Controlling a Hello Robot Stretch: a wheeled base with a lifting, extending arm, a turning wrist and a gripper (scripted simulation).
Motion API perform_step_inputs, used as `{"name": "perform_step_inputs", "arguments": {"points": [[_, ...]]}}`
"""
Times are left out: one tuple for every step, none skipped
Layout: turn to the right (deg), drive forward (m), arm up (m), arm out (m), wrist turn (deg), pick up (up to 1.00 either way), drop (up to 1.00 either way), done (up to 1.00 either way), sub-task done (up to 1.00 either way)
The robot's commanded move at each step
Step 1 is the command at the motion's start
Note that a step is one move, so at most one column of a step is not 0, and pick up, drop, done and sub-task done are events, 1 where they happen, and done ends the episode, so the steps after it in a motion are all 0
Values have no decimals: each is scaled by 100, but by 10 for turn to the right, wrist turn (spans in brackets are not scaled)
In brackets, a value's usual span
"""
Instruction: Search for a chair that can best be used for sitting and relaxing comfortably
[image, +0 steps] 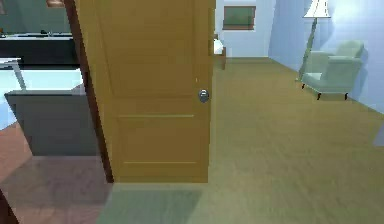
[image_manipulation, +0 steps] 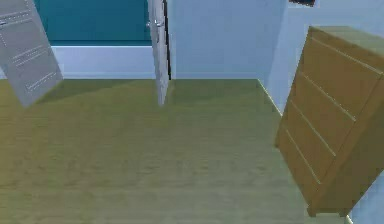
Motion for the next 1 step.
{"name": "perform_step_inputs", "arguments": {"points": [[330, 0, 0, 0, 0, 0, 0, 0, 0]]}}
